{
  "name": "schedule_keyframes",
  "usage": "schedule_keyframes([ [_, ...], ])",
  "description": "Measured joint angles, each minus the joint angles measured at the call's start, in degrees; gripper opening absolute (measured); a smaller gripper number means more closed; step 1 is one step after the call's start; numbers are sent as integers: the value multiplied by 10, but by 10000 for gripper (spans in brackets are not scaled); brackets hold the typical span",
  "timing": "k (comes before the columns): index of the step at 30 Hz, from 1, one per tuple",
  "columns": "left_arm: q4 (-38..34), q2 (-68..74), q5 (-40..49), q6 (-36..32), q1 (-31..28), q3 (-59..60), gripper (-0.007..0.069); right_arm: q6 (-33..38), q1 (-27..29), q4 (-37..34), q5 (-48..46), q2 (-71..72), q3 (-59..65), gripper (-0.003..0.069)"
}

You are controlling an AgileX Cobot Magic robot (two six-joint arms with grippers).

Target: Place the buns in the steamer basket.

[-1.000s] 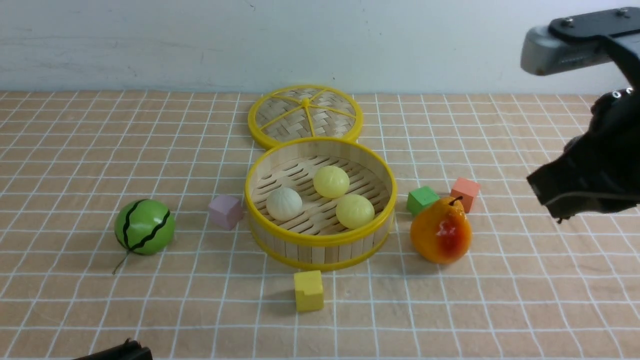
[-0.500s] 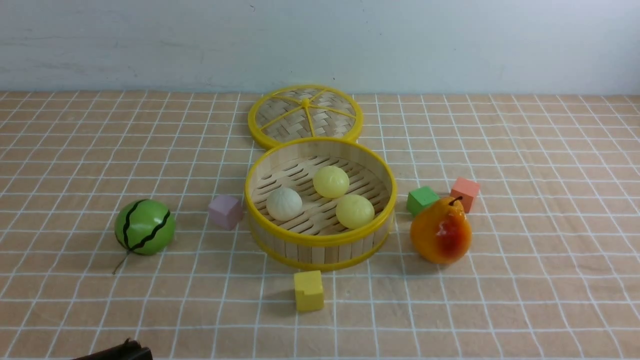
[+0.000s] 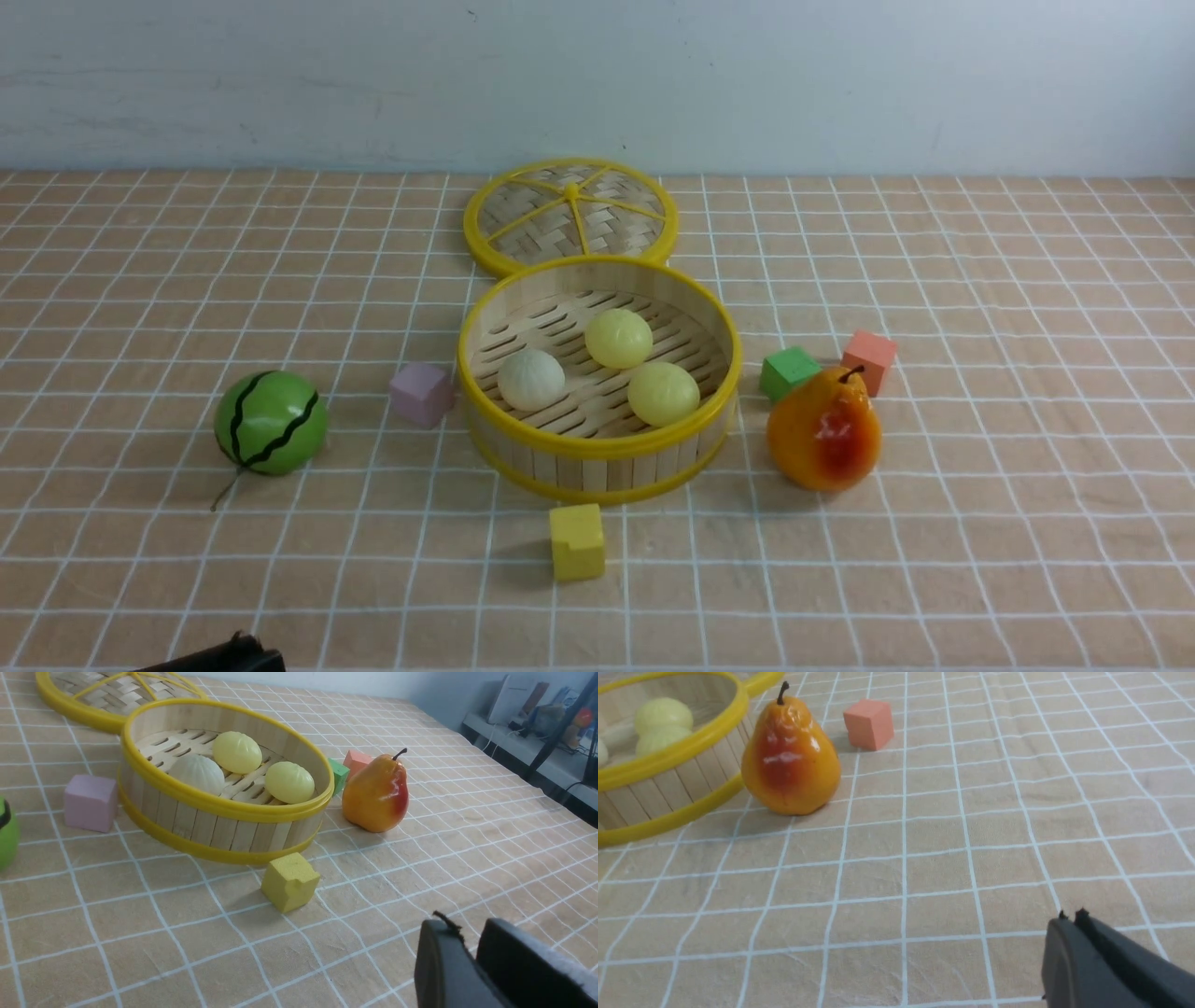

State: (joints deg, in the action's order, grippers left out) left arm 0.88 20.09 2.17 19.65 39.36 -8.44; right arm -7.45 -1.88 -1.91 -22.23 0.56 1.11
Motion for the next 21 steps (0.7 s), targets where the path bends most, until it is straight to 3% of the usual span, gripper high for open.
schedule_keyframes([
  [21, 0, 0, 0, 0, 0, 0, 137, -20, 1, -2, -4, 0, 0, 6],
])
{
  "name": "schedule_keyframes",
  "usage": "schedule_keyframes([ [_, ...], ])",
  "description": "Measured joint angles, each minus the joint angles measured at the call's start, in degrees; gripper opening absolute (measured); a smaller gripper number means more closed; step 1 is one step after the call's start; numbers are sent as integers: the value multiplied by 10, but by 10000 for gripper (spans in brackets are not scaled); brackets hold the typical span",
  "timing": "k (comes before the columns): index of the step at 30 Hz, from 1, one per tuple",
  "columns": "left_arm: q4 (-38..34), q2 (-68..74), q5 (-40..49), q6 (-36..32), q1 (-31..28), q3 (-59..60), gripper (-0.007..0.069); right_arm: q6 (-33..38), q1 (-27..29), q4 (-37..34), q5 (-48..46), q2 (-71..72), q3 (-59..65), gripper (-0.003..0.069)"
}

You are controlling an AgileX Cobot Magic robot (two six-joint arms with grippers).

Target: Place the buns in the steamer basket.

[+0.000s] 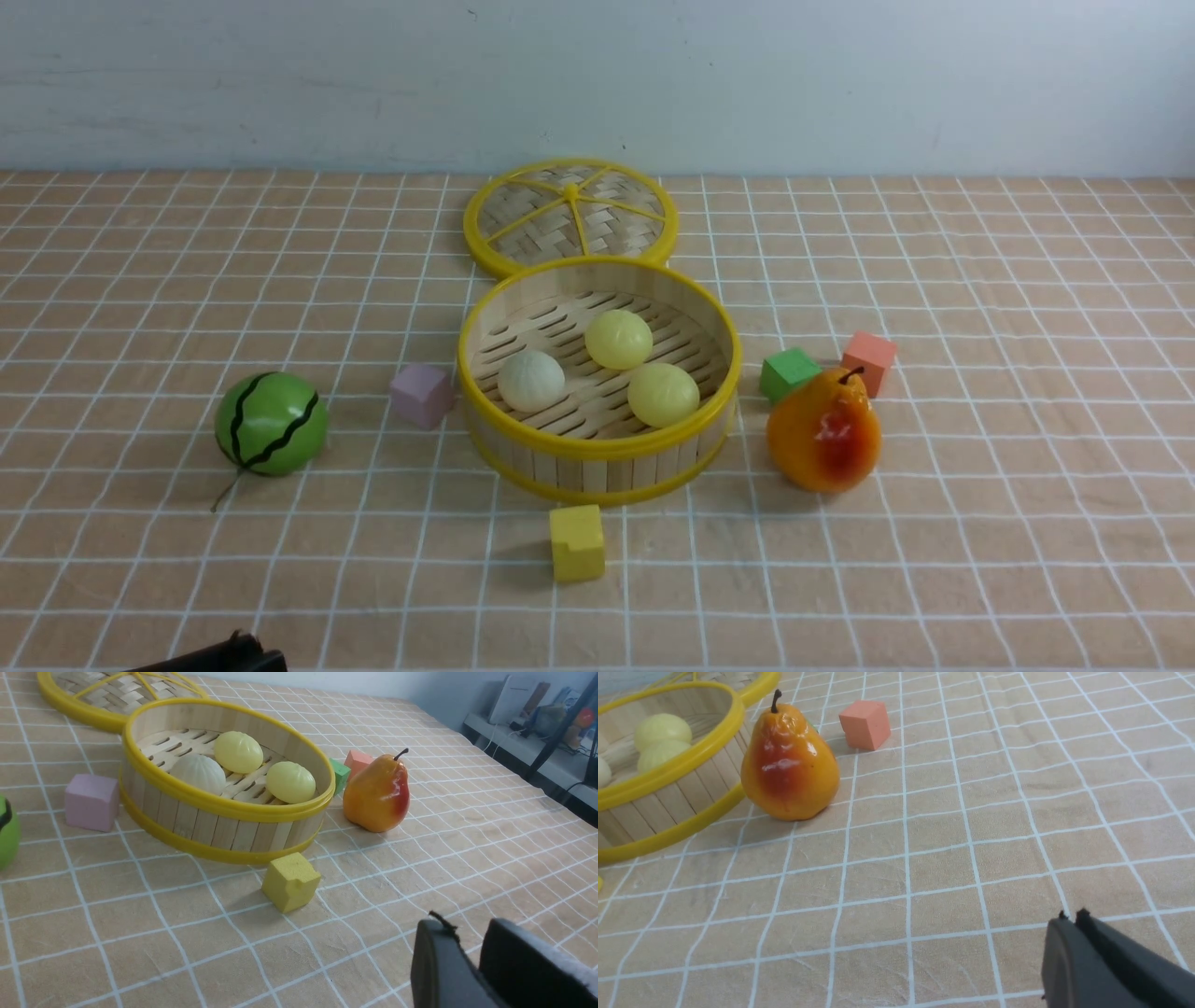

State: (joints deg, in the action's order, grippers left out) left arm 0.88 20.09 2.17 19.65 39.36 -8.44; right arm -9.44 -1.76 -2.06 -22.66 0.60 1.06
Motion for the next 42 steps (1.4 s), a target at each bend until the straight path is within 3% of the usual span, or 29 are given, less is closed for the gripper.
schedule_keyframes([
  [9, -1, -3, -22, 0, -19, 0, 143, -1, 0, 0, 0, 0, 0, 14],
  [13, -3, -49, -22, 0, -123, 0, 143, -1, 0, 0, 0, 0, 0, 19],
  [18, -17, -129, 47, 0, -245, 9, 127, -1, 0, 0, 0, 0, 0, 22],
  [21, -29, -182, 73, -7, -297, 61, 50, -1, 0, 0, 0, 0, 0, 27],
  [24, -41, -203, 104, -13, -311, 93, -13, -1, 0, 0, -1, 0, 0, 32],
  [25, -47, -207, 155, -13, -313, 98, -13, -1, 0, 0, -1, 0, 0, 33],
  [28, -52, -207, 192, -14, -315, 102, -13, -1, 0, 0, -1, 0, 0, 35],
  [42, -57, -207, 193, -14, -315, 102, -13, -1, 0, -1, -1, 0, 0, 52],
])
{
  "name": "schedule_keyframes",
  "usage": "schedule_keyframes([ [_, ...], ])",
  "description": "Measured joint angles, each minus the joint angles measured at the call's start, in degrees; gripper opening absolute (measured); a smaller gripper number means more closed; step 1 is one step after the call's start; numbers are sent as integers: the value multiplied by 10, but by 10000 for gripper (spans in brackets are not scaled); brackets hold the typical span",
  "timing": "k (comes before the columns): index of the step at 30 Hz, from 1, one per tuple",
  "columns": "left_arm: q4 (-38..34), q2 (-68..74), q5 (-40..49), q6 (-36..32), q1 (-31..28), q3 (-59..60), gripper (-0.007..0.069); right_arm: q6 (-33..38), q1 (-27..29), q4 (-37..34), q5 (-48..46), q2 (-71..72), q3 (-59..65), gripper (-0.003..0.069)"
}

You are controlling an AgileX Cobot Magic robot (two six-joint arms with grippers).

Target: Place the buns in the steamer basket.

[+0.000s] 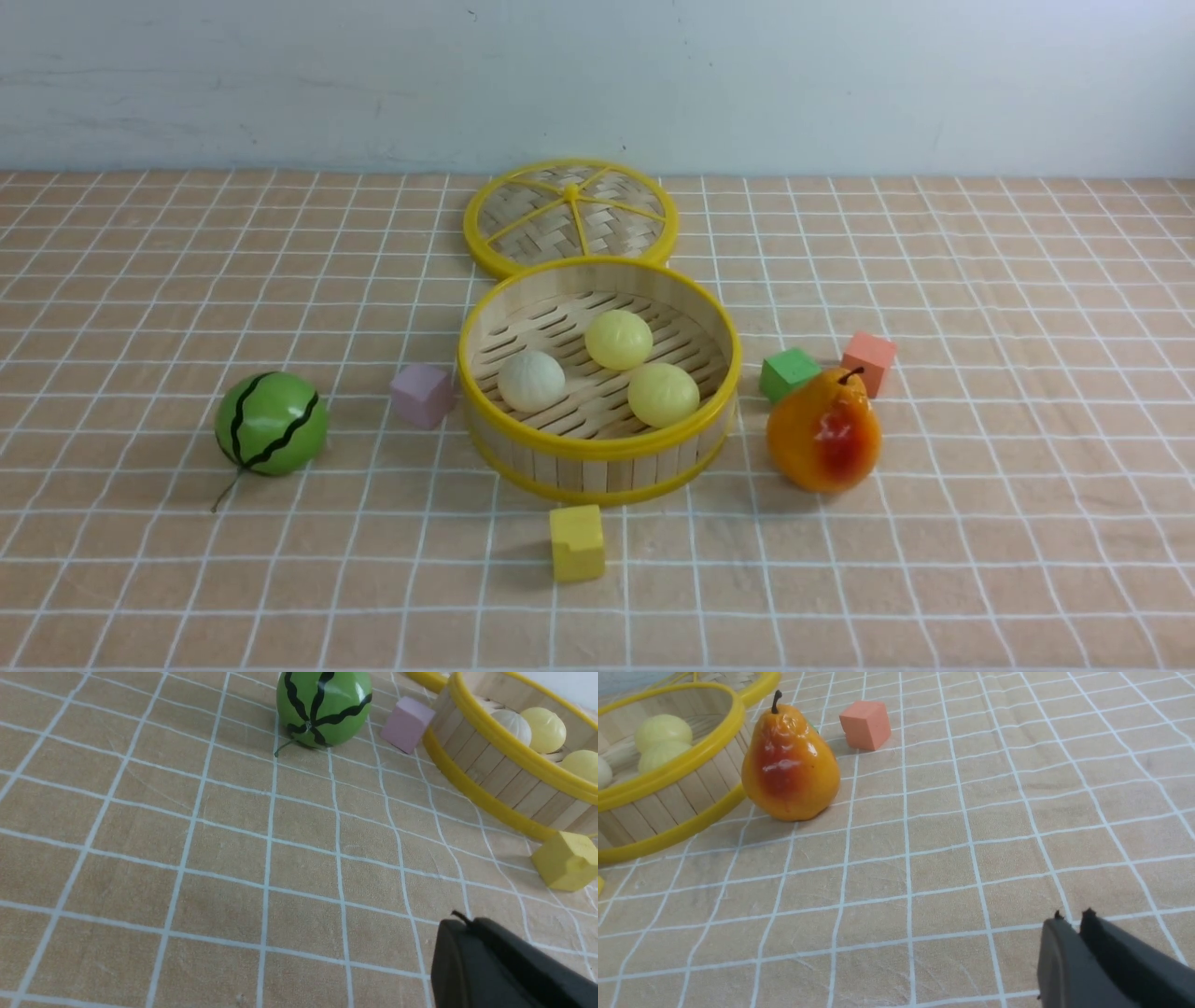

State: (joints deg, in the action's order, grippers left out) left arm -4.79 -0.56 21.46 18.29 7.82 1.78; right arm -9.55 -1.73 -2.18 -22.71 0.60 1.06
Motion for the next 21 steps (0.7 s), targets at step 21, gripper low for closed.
schedule_keyframes([
  [21, -2, 0, 0, 0, 0, 0, -13, -1, 0, 0, 0, 0, 0, 83],
])
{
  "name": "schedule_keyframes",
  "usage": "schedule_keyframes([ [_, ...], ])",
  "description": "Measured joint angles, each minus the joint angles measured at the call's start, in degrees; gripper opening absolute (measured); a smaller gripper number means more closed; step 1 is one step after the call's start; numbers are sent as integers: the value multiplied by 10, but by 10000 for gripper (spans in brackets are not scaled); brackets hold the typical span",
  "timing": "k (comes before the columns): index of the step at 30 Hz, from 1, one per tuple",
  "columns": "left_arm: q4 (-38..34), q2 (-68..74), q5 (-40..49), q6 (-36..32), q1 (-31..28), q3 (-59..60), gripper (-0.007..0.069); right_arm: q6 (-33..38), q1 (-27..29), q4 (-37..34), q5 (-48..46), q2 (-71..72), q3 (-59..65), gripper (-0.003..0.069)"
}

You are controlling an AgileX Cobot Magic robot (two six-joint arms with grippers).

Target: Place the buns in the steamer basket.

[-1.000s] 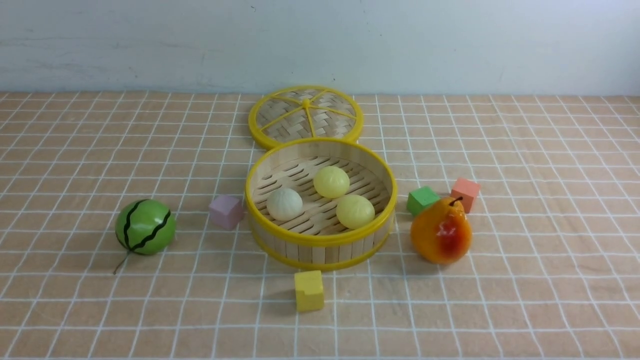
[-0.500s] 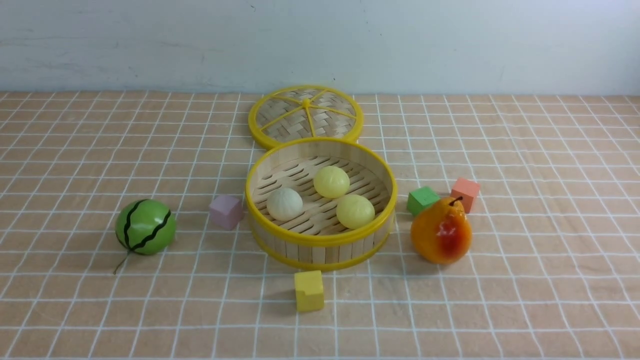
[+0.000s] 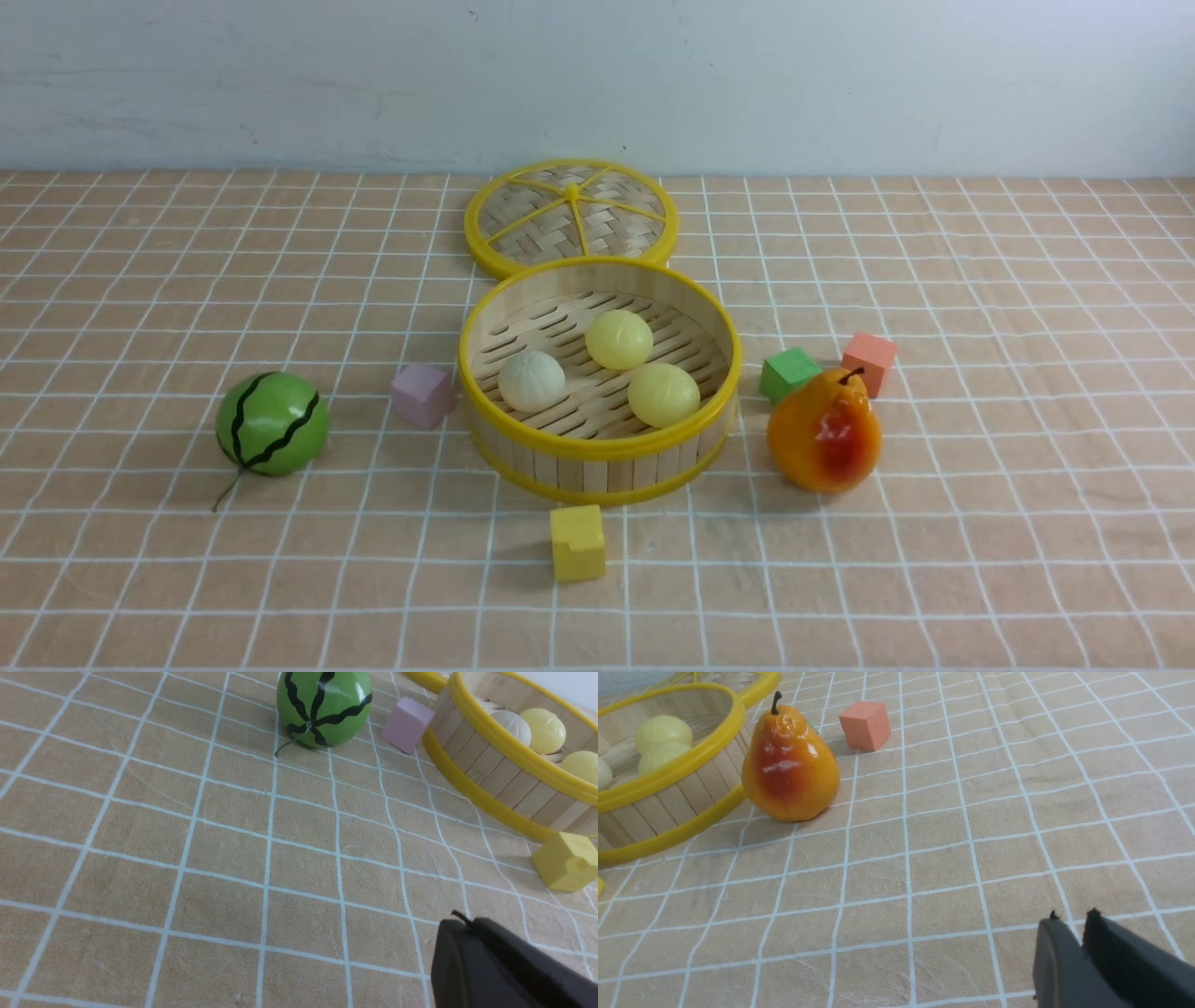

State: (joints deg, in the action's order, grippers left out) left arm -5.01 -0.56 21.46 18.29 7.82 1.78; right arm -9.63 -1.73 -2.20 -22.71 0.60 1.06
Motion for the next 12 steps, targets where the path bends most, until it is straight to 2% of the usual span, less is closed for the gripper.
schedule_keyframes([
  [12, 0, 0, 0, 0, 0, 0, -13, 0, 0, 0, 0, 0, 0, 96],
])
